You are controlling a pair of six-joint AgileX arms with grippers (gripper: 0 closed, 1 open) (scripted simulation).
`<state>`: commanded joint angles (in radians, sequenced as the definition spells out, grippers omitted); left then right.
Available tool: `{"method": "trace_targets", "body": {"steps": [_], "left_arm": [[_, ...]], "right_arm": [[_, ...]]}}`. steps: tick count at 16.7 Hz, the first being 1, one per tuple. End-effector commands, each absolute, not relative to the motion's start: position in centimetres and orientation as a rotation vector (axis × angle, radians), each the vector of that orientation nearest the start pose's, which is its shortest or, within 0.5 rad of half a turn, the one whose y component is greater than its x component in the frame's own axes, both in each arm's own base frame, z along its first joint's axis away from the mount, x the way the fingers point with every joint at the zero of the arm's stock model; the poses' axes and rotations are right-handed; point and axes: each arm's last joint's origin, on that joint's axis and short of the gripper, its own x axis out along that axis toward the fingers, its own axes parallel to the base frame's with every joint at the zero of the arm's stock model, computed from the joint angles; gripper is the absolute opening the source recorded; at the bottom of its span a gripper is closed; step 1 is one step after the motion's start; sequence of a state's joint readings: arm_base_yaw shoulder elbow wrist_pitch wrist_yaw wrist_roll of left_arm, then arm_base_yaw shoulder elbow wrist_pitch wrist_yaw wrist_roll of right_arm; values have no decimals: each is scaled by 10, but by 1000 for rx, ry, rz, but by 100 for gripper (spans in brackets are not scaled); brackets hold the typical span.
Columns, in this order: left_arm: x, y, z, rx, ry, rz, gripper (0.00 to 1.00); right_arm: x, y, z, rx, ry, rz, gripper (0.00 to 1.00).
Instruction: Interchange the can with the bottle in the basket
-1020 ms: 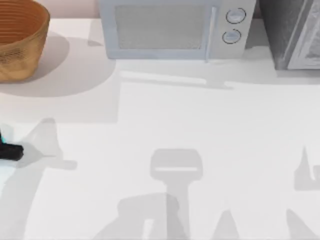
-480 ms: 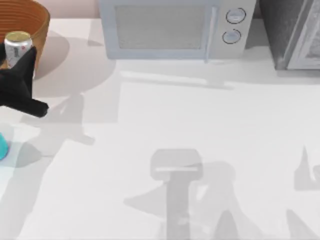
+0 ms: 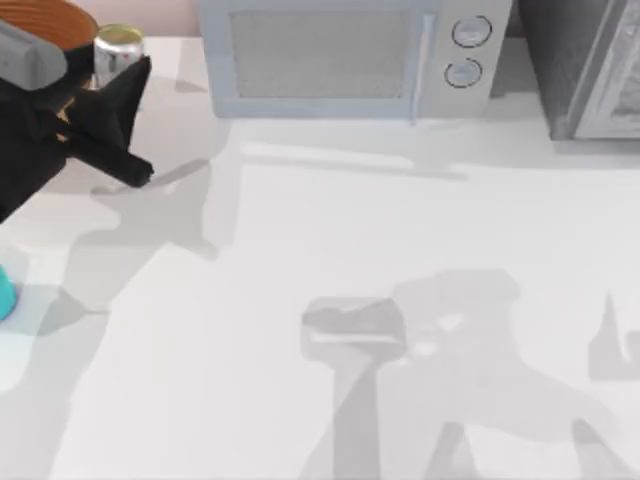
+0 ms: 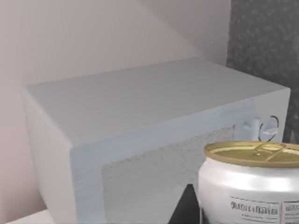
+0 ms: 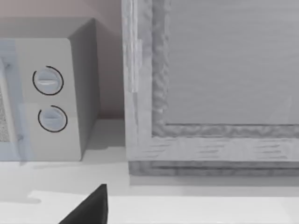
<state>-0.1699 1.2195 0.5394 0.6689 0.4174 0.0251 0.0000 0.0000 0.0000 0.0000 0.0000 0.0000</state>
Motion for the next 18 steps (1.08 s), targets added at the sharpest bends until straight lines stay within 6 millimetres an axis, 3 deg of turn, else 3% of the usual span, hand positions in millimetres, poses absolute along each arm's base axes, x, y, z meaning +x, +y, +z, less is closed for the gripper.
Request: {"method": "trace_targets", "body": {"steps": [9, 18], "left_arm": [[307, -85, 212, 10, 6, -784, 0], [347, -114, 173, 15, -8, -992, 0]], "right_arm": [[106, -1, 160, 0, 0, 0, 100], [106, -1, 160, 0, 0, 0, 100]]}}
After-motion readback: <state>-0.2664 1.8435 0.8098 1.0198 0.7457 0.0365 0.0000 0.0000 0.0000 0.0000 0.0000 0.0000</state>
